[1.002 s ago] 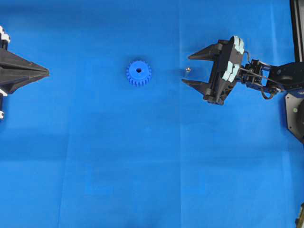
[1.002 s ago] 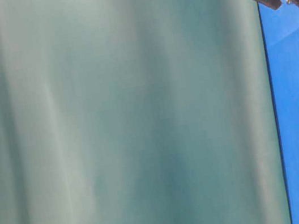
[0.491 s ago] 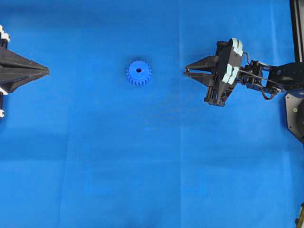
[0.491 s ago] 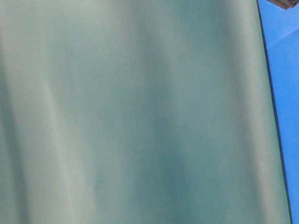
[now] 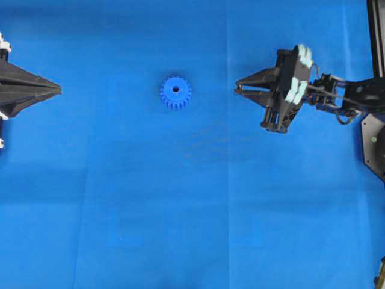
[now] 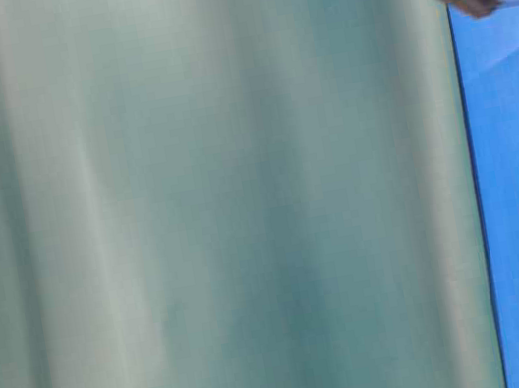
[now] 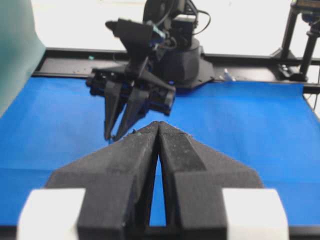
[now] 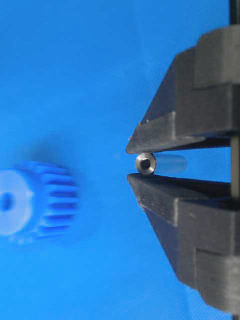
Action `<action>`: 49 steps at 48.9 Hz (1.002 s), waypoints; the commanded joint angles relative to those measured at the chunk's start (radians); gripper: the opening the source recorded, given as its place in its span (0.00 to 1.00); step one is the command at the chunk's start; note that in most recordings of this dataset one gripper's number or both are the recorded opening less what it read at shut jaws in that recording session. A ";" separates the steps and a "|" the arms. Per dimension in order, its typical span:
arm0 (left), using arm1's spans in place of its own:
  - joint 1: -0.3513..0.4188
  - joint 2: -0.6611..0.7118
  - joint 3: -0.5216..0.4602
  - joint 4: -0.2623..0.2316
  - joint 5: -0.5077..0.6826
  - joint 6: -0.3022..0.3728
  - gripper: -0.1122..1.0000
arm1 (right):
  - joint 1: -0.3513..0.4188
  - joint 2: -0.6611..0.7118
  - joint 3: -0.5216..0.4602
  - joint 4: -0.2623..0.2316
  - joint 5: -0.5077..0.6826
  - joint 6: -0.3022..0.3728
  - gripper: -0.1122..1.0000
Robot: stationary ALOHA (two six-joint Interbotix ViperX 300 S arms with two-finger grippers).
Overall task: Insert the shaft placed at a random location into the center hole of the small gear at another random location.
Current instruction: 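Carry the held shaft left over the blue gear's center hole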
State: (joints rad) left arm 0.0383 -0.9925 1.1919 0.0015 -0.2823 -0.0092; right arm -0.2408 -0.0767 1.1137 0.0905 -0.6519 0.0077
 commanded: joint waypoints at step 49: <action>0.003 -0.006 -0.009 0.002 0.017 -0.002 0.10 | 0.026 -0.021 -0.252 0.003 0.207 -0.002 0.13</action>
State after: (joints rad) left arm 0.0383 -1.0017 1.1919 0.0015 -0.2608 -0.0092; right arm -0.2240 -0.1166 0.9173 0.0936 -0.4372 0.0077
